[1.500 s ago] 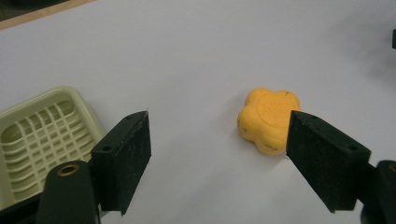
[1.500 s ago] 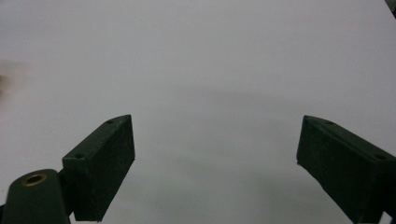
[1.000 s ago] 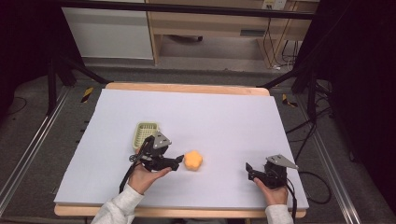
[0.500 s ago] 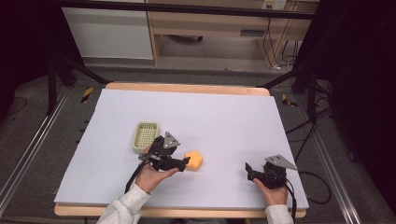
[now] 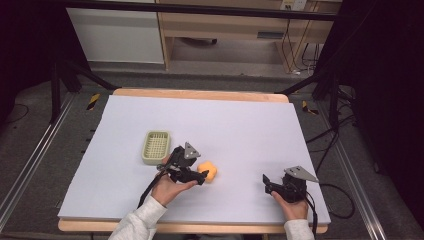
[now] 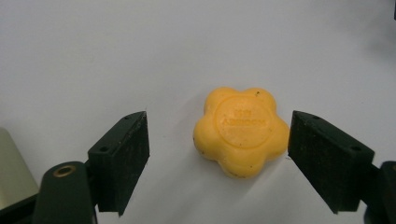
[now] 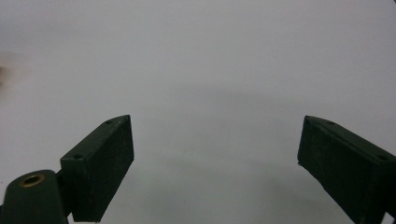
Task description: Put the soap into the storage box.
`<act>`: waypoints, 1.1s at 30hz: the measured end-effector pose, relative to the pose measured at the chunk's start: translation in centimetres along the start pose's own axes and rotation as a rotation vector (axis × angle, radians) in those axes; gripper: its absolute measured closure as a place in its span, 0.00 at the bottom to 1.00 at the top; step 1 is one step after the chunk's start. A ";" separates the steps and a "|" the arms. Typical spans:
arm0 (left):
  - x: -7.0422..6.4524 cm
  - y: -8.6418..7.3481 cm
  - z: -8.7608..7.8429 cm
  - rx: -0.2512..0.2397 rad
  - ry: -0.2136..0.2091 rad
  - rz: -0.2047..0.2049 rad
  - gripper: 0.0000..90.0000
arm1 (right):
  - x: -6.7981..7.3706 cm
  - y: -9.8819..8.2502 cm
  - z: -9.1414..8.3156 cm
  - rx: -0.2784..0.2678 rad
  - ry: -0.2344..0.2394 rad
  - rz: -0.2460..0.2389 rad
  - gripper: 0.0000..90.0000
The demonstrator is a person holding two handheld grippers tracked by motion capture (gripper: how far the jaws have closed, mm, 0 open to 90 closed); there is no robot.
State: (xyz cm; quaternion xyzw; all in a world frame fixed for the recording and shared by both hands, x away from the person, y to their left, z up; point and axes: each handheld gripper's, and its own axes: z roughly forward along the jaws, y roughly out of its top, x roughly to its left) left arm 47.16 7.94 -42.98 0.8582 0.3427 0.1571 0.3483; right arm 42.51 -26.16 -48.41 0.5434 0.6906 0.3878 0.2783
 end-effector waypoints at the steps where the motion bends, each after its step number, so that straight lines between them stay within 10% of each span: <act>1: -0.1 0.0 0.1 0.002 0.001 0.000 0.23 | 0.0 0.0 0.0 0.001 0.000 0.003 0.12; 33: -1.1 0.2 2.9 0.053 -0.011 0.015 0.19 | 0.0 0.0 0.1 0.009 0.003 -0.002 0.13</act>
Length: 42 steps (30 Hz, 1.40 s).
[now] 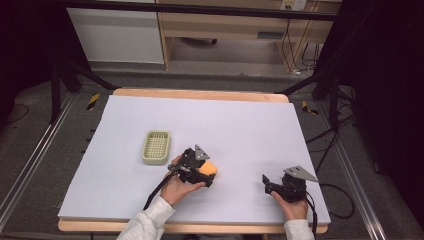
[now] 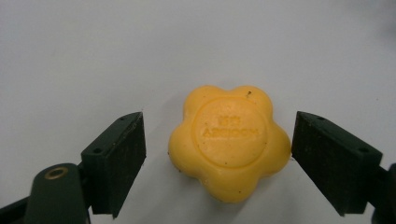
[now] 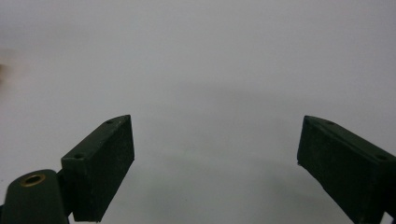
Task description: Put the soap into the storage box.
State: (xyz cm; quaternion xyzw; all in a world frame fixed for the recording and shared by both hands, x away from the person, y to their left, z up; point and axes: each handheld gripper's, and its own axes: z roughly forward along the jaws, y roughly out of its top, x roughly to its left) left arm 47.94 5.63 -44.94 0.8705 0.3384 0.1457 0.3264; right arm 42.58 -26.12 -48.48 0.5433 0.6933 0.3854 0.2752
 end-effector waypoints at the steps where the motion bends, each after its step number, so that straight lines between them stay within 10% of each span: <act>1: -0.1 0.0 0.1 0.004 -0.001 0.002 0.19 | 0.0 0.0 0.0 0.001 0.001 0.000 0.13; 42: -0.4 -0.1 2.5 0.090 -0.011 -0.029 0.27 | 0.0 0.0 0.1 0.006 0.009 -0.006 0.15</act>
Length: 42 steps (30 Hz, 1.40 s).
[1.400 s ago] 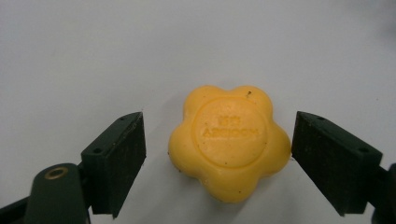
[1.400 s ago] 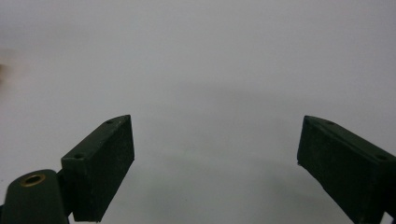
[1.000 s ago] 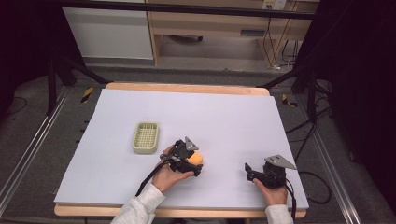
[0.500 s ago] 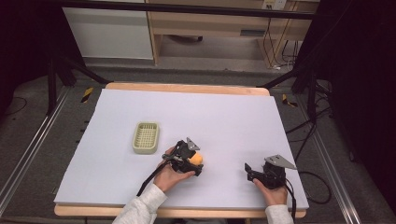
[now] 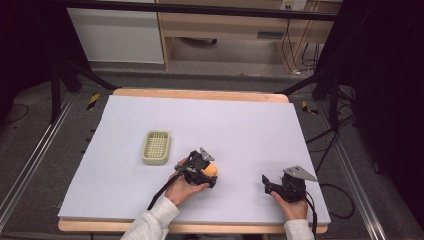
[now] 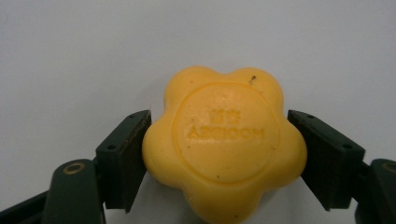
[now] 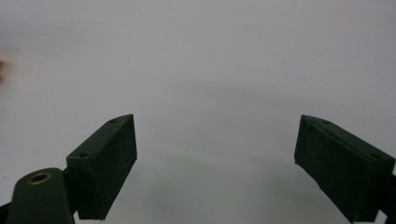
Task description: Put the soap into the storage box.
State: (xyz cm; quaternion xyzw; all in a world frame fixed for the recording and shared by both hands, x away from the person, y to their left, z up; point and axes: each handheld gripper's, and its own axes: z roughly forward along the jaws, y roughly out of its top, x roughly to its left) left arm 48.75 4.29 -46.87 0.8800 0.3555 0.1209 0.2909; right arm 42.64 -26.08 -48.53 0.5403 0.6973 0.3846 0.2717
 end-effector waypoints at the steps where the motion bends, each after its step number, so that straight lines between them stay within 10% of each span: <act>1: 0.0 0.0 0.0 0.003 -0.002 -0.004 0.27 | 0.0 0.0 0.0 0.000 0.000 0.000 0.15; 42: -0.2 -0.1 -0.5 -0.022 0.024 0.010 0.28 | 0.0 0.0 0.0 -0.002 0.003 0.002 0.16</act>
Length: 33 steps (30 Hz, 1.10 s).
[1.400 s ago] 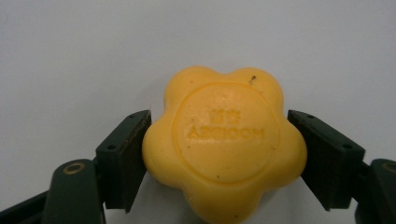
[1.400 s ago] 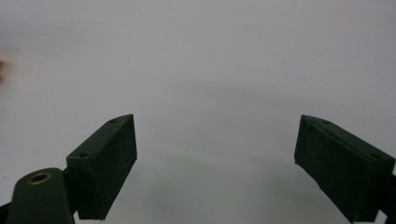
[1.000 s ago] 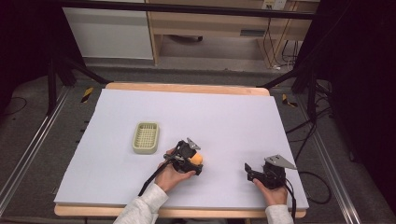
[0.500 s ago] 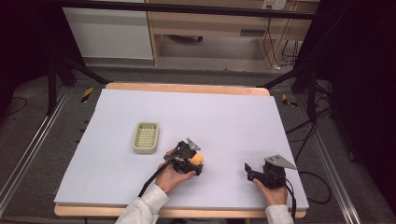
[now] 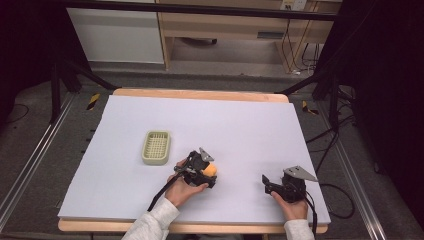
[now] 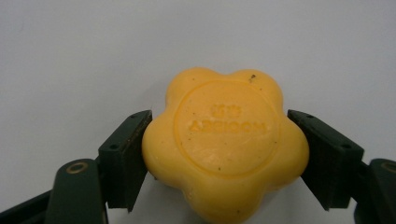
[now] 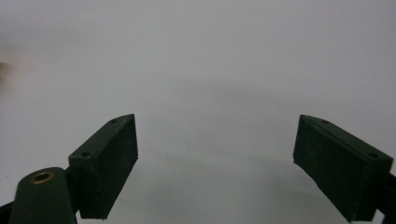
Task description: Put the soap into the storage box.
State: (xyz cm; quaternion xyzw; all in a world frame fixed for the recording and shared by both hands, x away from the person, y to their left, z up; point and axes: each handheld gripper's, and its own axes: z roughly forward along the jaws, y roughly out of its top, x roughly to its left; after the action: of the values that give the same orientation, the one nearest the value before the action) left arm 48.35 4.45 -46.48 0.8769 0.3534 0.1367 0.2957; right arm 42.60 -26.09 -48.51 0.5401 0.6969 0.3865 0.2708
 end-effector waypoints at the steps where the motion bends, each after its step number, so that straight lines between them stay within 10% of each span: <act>1: 0.1 0.0 -0.1 -0.002 -0.004 0.000 0.28 | 0.0 0.0 0.0 0.000 0.000 0.000 0.16; 33: 0.4 -0.1 0.3 0.006 -0.037 -0.025 0.27 | 0.0 0.0 0.1 0.006 0.001 -0.002 0.16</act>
State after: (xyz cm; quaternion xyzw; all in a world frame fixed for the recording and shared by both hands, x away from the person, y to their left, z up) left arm 48.68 4.64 -46.77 0.8758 0.3591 0.1155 0.3010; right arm 42.64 -26.06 -48.56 0.5400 0.6986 0.3846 0.2692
